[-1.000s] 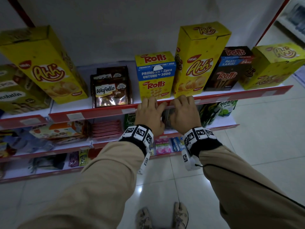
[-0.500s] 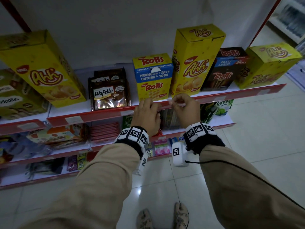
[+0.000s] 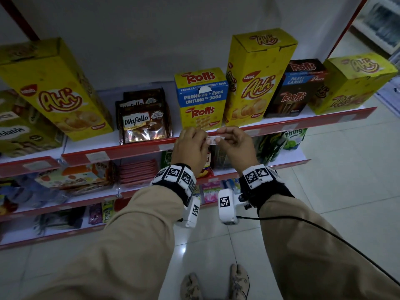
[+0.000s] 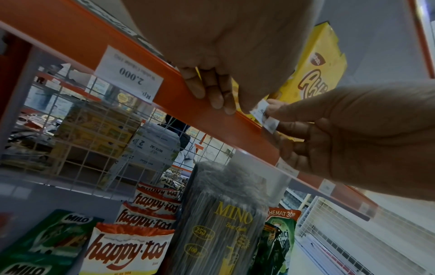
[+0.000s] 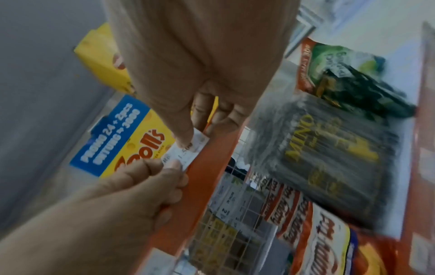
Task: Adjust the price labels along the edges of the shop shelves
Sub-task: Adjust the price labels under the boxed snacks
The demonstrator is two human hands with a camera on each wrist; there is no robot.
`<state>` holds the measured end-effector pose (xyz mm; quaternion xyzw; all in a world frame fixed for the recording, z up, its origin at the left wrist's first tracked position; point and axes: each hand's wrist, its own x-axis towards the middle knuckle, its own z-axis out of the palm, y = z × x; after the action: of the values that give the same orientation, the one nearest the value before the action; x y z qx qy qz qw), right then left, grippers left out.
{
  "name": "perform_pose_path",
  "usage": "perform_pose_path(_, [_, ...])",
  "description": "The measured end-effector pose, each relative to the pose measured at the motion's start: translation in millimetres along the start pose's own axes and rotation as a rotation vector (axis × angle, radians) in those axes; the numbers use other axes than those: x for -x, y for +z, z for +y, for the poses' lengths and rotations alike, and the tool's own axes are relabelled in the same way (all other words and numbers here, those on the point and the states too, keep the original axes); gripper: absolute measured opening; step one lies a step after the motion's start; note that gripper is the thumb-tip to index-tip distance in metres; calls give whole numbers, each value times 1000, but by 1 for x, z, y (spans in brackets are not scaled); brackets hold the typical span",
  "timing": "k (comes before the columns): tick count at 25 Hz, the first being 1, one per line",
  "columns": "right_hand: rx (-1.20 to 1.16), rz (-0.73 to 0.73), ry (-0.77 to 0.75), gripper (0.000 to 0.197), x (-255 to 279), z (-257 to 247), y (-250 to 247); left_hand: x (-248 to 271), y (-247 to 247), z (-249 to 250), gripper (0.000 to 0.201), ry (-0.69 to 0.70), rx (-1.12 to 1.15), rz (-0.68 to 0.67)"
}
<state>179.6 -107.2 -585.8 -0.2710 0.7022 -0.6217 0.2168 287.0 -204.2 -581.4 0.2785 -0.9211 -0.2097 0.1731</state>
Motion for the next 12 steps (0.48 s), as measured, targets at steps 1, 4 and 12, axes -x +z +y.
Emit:
perform_pose_path(1, [145,-19,-53,13,-1,-1,-3,0,-1,0,24,1,1,0])
perform_pose_path(4, [508,-79,-209,12,-5,-6,-14,0,-5,-2,21,28,-38,-34])
perform_pose_path(12, [845,-126,-412,14,-25,-15,-7,5,-14,-9,28,13,-25,-22])
